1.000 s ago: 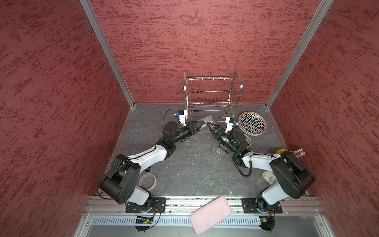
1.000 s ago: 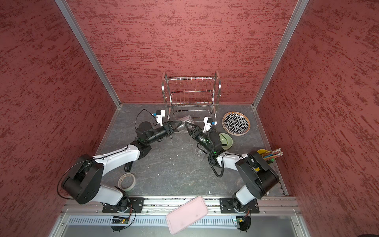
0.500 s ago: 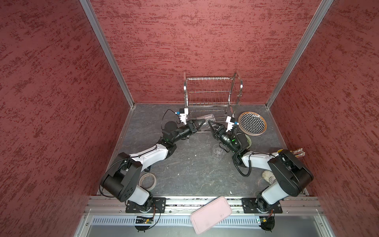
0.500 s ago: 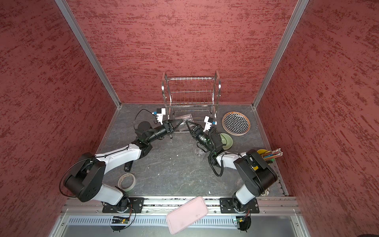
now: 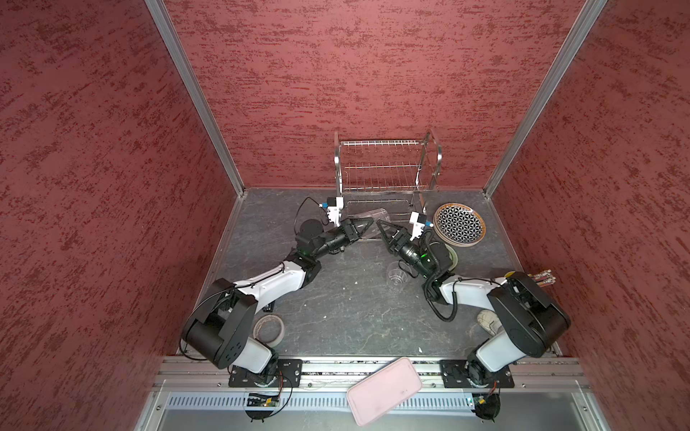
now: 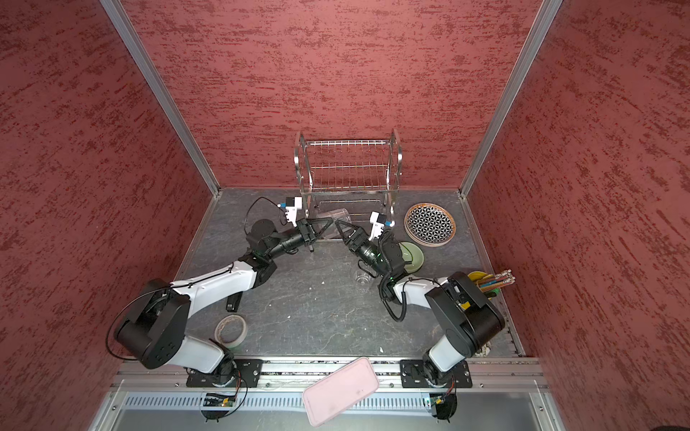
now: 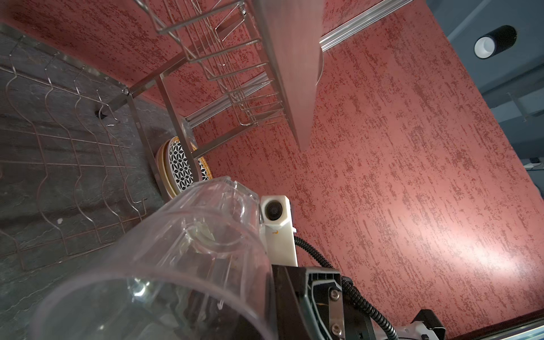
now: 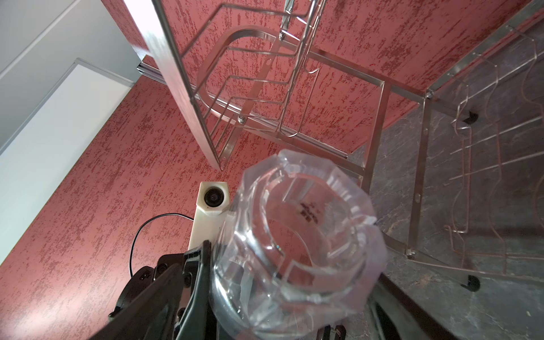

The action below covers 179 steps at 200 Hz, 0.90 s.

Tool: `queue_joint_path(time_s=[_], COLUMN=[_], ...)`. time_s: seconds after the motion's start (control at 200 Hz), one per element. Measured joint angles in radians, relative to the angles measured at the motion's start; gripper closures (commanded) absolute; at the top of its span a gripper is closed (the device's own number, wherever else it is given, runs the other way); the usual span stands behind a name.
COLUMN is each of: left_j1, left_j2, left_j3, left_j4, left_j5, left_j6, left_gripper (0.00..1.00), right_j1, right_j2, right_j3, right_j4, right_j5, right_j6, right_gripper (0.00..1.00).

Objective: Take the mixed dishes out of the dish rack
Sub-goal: 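Open the right gripper and draw it back while the left gripper holds the cup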

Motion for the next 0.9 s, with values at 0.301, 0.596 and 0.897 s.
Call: queue_joint_path(time_s=[0.301,0.596,0.897], left_j1=[0.022,0.022,0.022], left_j2=[-0.201,-0.372,-0.406], left_j3=[0.011,0.084,0.097], left_j4=[-0.371,-0.811,-1.058], left_j5=[-0.031,-0.111,-0.132], left_j6=[0.172,0.365,0.459], left_gripper=[1.00,1.00,1.00], right_j1=[0.000,0.016,0.066], right_j2=[-0.238,-0.427,-0.462], right_j3=[-0.047,-0.047,-0.024], right_j4=[-0.179,-0.486,-0.731], right_j5=[0.072,0.189,0.291], right_j6=[-0.137,-0.317,-0.444], right_gripper=[0.05,0.06,0.06])
